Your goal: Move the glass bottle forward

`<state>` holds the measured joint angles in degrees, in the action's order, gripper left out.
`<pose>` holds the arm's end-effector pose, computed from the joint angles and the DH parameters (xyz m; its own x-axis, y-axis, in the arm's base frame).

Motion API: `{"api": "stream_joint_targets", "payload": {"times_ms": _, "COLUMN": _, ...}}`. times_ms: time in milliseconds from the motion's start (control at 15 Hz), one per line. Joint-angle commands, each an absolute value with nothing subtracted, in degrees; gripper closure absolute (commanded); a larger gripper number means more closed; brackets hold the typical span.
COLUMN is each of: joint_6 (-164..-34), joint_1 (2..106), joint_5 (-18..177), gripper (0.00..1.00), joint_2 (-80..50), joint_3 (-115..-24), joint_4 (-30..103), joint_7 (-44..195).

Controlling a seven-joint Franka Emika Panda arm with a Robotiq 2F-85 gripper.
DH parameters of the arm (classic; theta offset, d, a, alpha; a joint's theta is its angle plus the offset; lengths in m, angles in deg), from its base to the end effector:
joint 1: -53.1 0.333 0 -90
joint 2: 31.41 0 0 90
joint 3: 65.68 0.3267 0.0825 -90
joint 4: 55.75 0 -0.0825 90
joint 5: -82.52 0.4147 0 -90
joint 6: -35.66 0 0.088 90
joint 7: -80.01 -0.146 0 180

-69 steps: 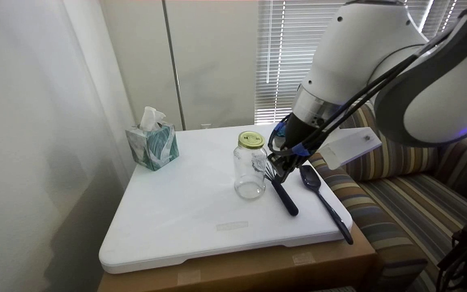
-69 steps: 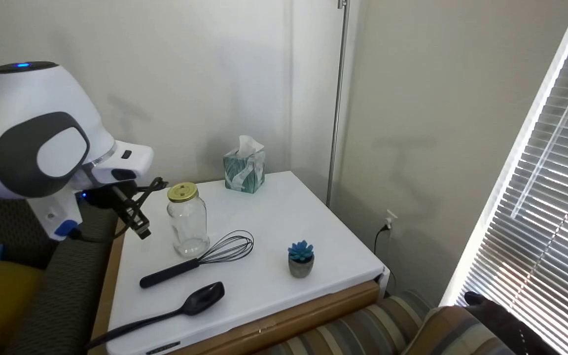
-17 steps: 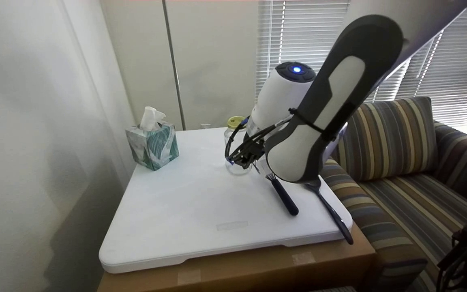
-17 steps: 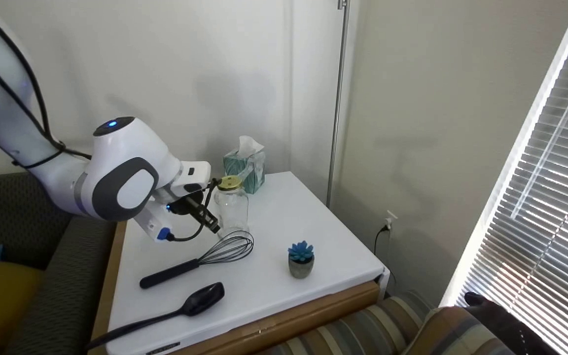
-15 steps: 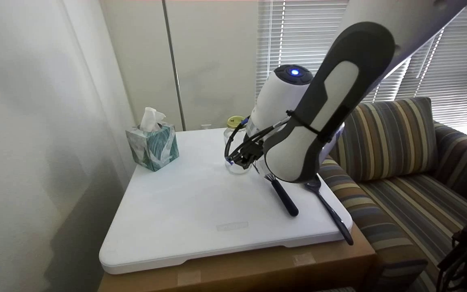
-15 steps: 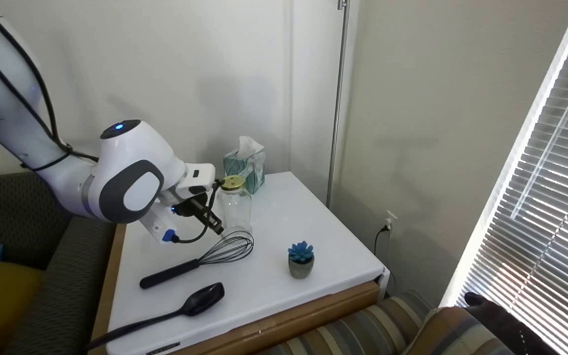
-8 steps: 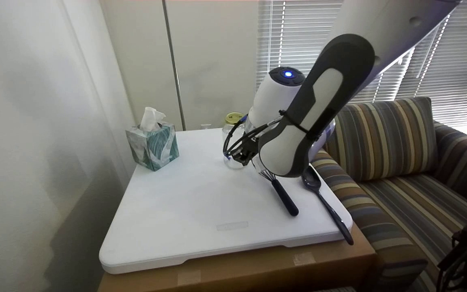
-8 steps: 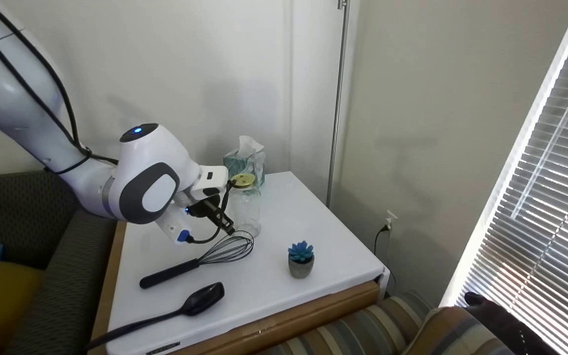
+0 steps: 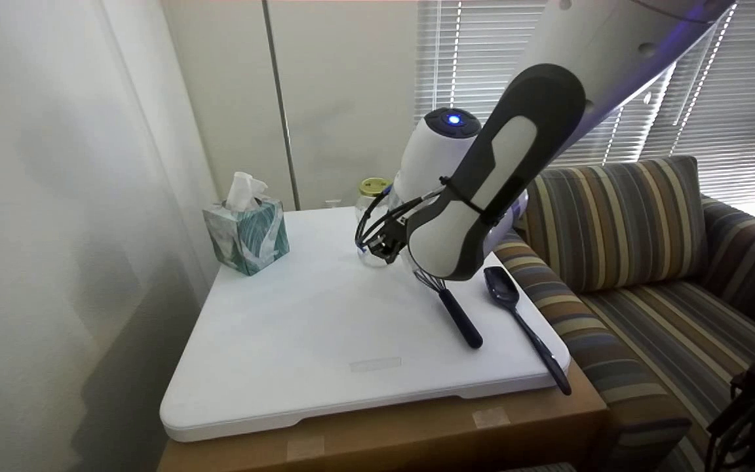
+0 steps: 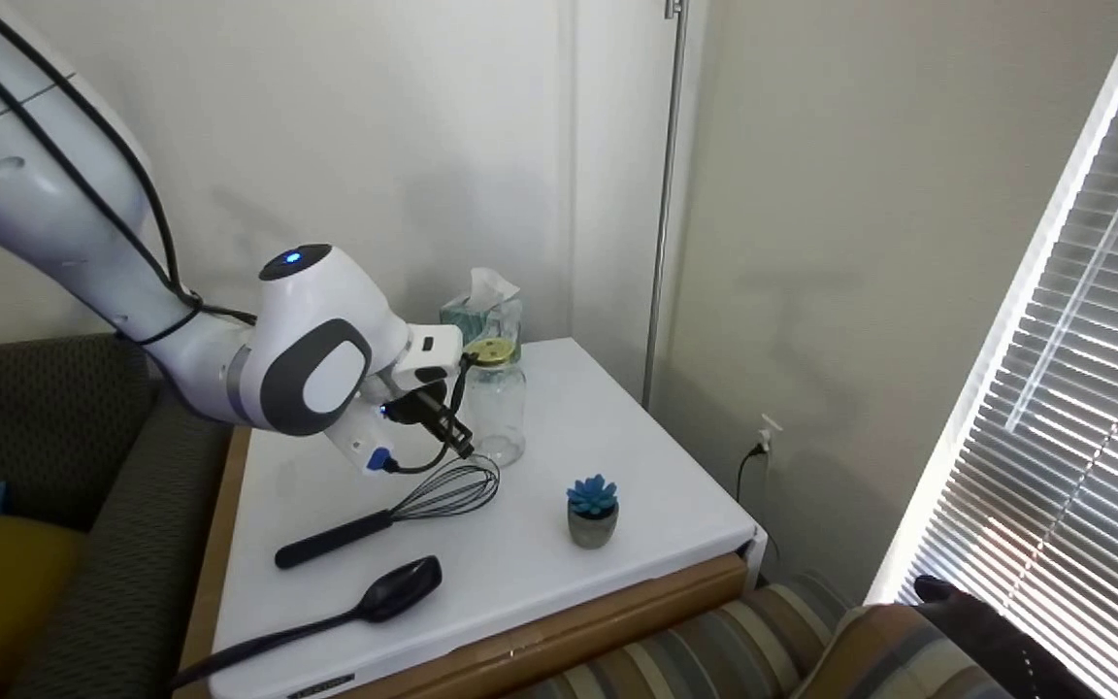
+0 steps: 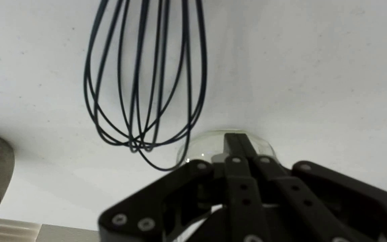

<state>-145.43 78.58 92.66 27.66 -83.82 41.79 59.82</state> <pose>0.7113 0.0948 0.0177 0.8527 -0.1582 0.4979 -0.1944 -0.9807 0.0215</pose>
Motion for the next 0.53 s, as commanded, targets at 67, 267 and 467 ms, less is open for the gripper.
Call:
{"api": "stream_joint_targets", "payload": {"times_ms": 67, "joint_6": -142.32, "joint_1": 76.00, "joint_5": 92.37, "gripper": 1.00, "joint_2": 29.43, "joint_3": -82.88, "joint_4": 37.52, "joint_7": 60.72}}
{"api": "stream_joint_targets", "payload": {"times_ms": 267, "joint_6": -141.09, "joint_1": 75.25, "joint_5": 92.11, "gripper": 1.00, "joint_2": 30.12, "joint_3": -82.86, "joint_4": 35.81, "joint_7": 60.47}}
{"api": "stream_joint_targets", "payload": {"times_ms": 467, "joint_6": -140.15, "joint_1": 74.63, "joint_5": 91.92, "gripper": 1.00, "joint_2": 30.89, "joint_3": -82.87, "joint_4": 34.26, "joint_7": 60.29}}
